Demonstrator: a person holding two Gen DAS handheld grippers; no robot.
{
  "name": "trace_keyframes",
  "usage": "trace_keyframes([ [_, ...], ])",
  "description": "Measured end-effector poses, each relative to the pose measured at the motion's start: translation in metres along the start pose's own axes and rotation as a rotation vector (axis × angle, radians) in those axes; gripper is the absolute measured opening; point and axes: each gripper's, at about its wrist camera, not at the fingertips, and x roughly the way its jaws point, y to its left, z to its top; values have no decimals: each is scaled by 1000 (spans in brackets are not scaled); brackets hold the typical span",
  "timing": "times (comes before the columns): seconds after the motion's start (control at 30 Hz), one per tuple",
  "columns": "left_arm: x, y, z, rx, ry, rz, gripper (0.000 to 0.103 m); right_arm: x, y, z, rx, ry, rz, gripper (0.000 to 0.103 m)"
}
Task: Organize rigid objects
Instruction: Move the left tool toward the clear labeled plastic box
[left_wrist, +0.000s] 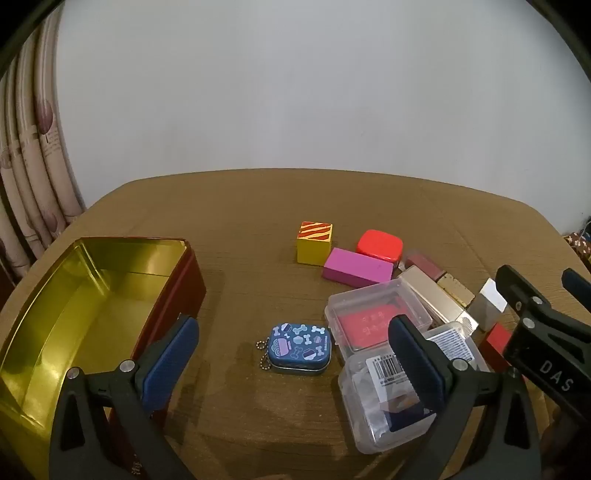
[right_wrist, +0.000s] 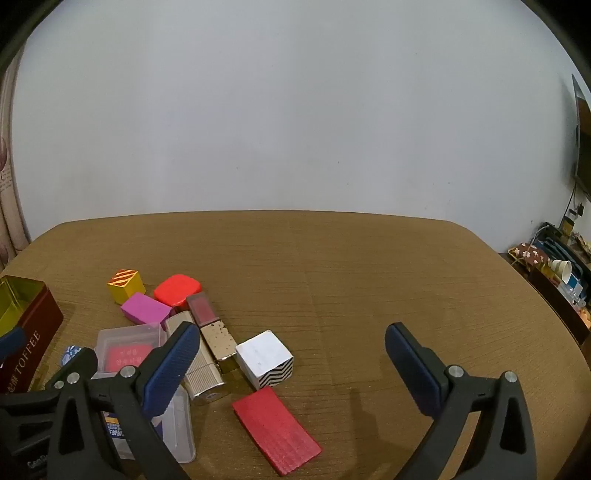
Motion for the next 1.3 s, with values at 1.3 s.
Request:
trace_keyframes([
  [1.3, -27, -2, -5, 0, -10, 45, 101, 16, -91, -3, 112, 70, -25, 103],
])
